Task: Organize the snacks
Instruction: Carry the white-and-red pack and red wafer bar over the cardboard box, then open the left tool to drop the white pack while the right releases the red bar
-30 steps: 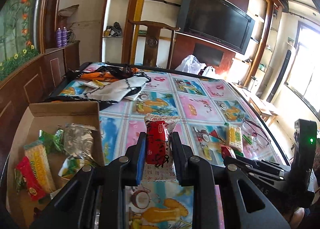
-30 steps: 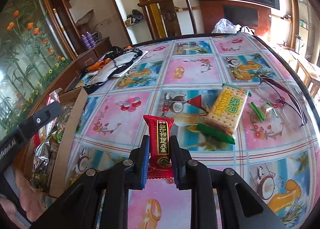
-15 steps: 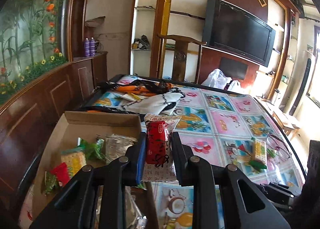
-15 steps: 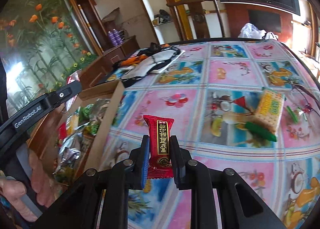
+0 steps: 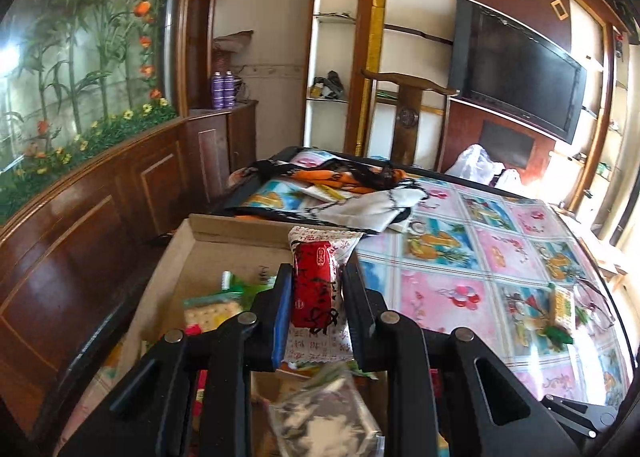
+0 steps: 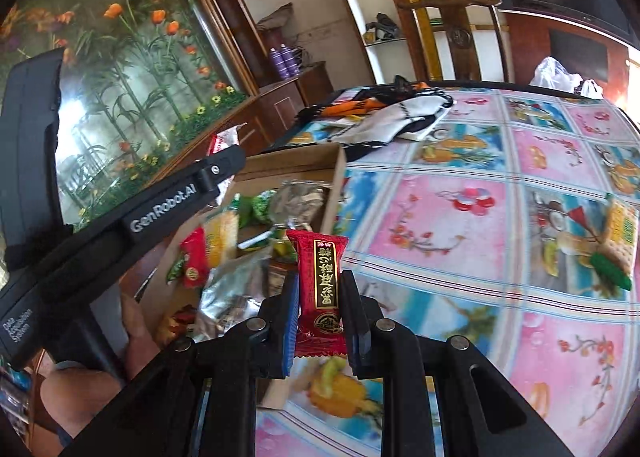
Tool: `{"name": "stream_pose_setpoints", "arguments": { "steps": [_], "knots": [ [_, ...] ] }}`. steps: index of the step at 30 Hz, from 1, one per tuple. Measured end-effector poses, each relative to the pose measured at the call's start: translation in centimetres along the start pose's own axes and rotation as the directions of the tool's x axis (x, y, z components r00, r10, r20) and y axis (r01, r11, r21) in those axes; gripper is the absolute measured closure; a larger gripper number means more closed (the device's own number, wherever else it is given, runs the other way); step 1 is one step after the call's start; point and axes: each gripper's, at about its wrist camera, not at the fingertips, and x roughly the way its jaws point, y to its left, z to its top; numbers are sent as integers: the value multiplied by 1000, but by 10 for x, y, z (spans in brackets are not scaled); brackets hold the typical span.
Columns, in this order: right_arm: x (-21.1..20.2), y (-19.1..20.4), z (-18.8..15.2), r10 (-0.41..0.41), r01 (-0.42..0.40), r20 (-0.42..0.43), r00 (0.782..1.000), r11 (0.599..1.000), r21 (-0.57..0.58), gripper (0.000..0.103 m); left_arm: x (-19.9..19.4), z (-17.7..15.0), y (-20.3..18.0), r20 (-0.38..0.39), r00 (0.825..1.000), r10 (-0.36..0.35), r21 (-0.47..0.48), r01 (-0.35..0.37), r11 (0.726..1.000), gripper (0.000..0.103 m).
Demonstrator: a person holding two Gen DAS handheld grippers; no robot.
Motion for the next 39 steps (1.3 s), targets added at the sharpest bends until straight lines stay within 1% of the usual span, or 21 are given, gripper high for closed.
{"name": "stream_pose_setpoints", "arguments": {
  "steps": [3,8,20,28,39],
  "knots": [
    [6,7,1,17,-17,-7,1000,1000,2,81,0,0,8,1,1000,26,-9,-26,1000,79],
    [18,17,0,29,-29,-26,999,999,-14,81,3,-2,19,-12,999,49,-28,-49,998,79],
    [43,39,1,46,-48,-47,998,998,-40,81,12,-5,31,-49,993,103,-46,-106,993,79],
    [54,43,-2,52,-55,-63,997,997,-60,81,16,-7,32,-61,992,110,-47,-113,993,79],
    [56,41,-5,59,-62,-71,996,997,-54,81,23,-12,34,-88,989,122,-37,-126,991,79]
  ]
}}
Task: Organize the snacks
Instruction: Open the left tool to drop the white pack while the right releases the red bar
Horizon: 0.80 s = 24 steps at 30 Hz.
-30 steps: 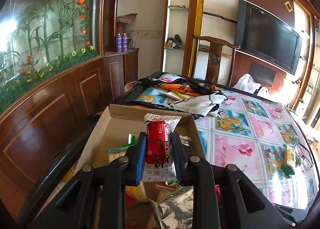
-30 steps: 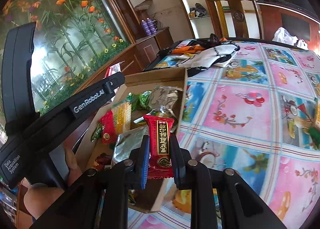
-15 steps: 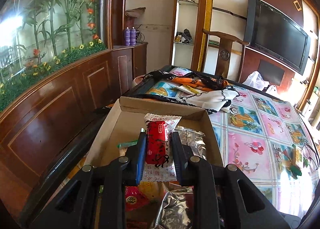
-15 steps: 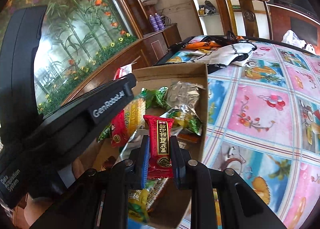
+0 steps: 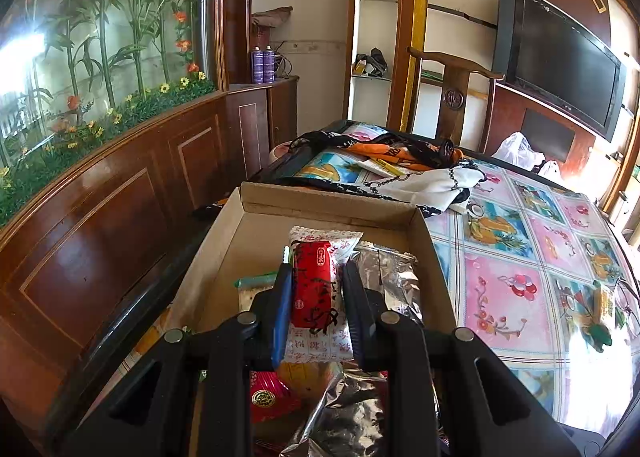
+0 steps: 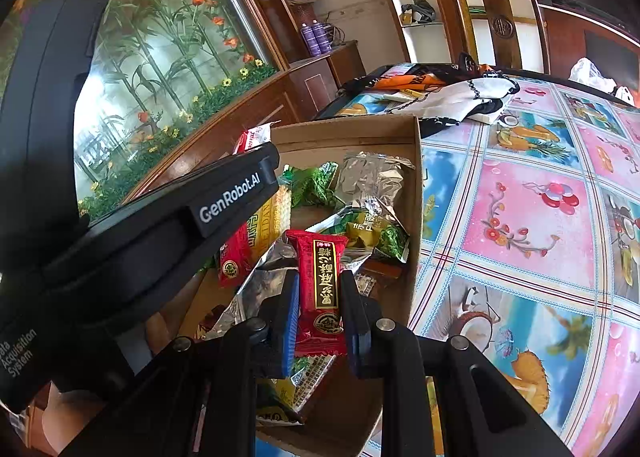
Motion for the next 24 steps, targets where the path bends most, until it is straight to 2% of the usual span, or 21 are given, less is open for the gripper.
{"name": "stream_pose_setpoints", "arguments": {
  "steps": [24],
  "knots": [
    [2,1,-4,-1,1,-7,1000,1000,-13,81,9,-4,3,-48,999,19,2,-19,1000,79]
  ]
}}
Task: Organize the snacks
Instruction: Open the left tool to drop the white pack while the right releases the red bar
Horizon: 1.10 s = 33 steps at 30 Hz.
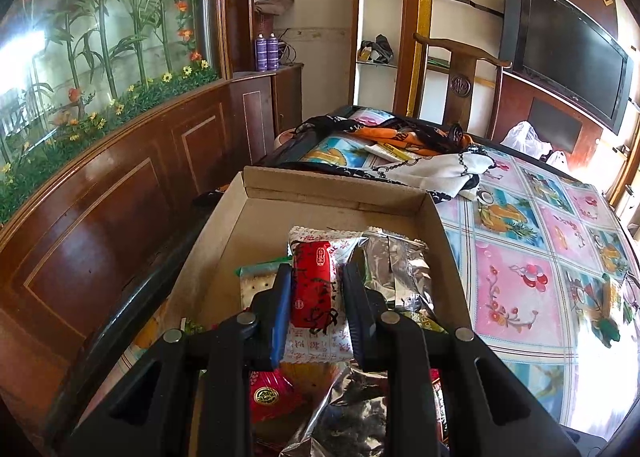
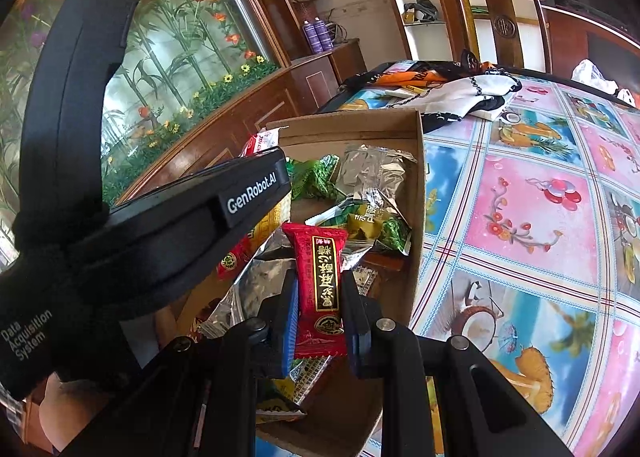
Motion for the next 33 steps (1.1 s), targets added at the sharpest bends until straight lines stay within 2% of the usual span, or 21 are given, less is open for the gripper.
{"name": "stream_pose_setpoints", "arguments": {
  "steps": [11,16,20,25,27,33],
  "knots": [
    [0,-1,-1,-2,2,0,1000,1000,-3,81,6,-1,-1,-27,999,16,4,-16,1000,79],
    [1,0,-2,-27,27,13,1000,999,-20,81,11,-2,1,-52,998,21,-1,-21,1000,78],
    [4,-4,1,-32,33,22,999,999,-13,81,14,-2,3,-64,998,15,-18,-16,1000,70],
    [8,-9,6,-29,29,18,999,1000,10,80,15,-1,5,-73,997,9,-28,-11,1000,68],
    [9,-9,7,-31,31,19,999,999,15,80,16,-1,5,-74,997,8,-29,-10,1000,62],
    [9,-10,6,-30,30,25,999,1000,8,80,15,-1,6,-75,997,6,-36,-8,999,57]
  ]
}}
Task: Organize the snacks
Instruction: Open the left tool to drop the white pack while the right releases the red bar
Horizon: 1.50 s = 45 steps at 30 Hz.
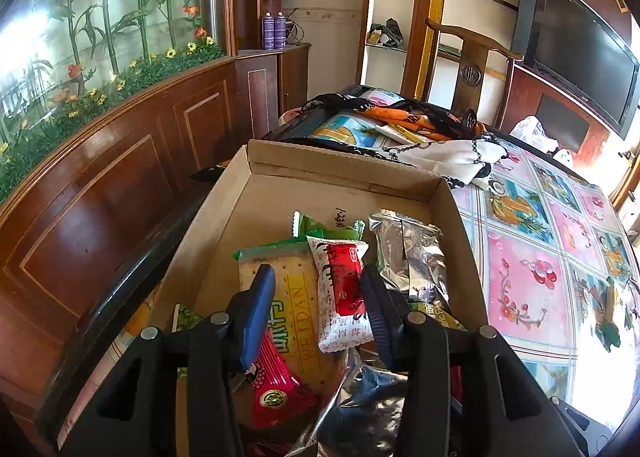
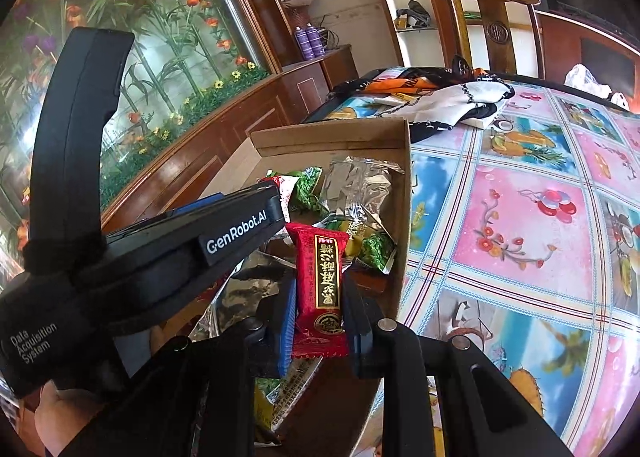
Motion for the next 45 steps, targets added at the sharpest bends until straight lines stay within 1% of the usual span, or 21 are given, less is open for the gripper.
{"name": "stream_pose_setpoints", "arguments": {
  "steps": [3,9,13,14,15,16,17,19,23,26,27,28,29,30,33,35,37,39,42,45],
  "knots": [
    [1,1,0,-1,1,5,1000,1000,-6,79,0,0,0,4,1000,2,0,-2,1000,52],
    [6,4,3,-2,2,12,1000,1000,-13,78,-1,0,0,21,1000,1,-14,-1,1000,49],
    [12,4,10,21,-21,-9,1000,1000,-9,78,-5,2,3,42,999,1,-29,0,1000,45],
    [14,4,11,22,-22,-12,1000,1000,-10,77,-5,2,4,42,999,1,-33,1,999,44],
    [16,3,13,18,-18,-16,1000,1000,-8,74,-5,2,5,40,999,0,-37,1,999,44],
    [18,3,13,20,-21,-18,1000,1000,-3,69,-5,3,5,40,999,0,-41,2,999,44],
    [20,1,15,24,-24,-23,999,1000,4,62,-5,3,6,41,999,-2,-42,4,999,44],
    [22,-2,16,32,-31,-36,999,999,13,54,-6,3,5,44,999,-2,-40,4,999,43],
    [19,-6,15,66,-65,-54,996,997,30,49,-12,4,6,68,998,1,-44,2,999,38],
    [11,-6,16,89,-88,-38,995,996,32,46,-18,4,10,95,995,-3,-55,8,998,34],
    [8,-5,17,83,-83,-27,996,996,27,45,-20,4,10,105,994,-2,-58,9,998,31],
    [4,-5,17,78,-78,-14,997,997,21,41,-21,4,10,113,994,-2,-57,9,998,30],
    [1,-4,17,76,-76,-2,997,997,17,38,-23,4,10,123,992,-1,-57,8,998,26],
    [-2,-4,18,74,-74,8,997,997,13,37,-24,4,10,129,992,-1,-58,9,998,22],
    [-8,-2,18,62,-62,23,998,998,-7,31,-26,3,8,148,989,-3,-52,11,999,16],
    [-10,-1,17,47,-46,30,998,999,-25,24,-26,3,6,153,988,-4,-48,11,999,13],
    [-12,-1,16,29,-27,38,999,999,-38,22,-27,3,8,162,987,-3,-58,13,998,10],
    [-15,-1,15,25,-23,41,999,999,-46,19,-29,3,10,175,985,-6,-71,19,997,4],
    [-21,-3,14,23,-20,53,998,998,-57,16,-31,2,14,186,982,-12,-95,31,995,1],
    [-28,-3,12,13,-7,75,997,997,-80,10,-28,1,16,167,986,-13,-111,32,993,0]
  ]
}}
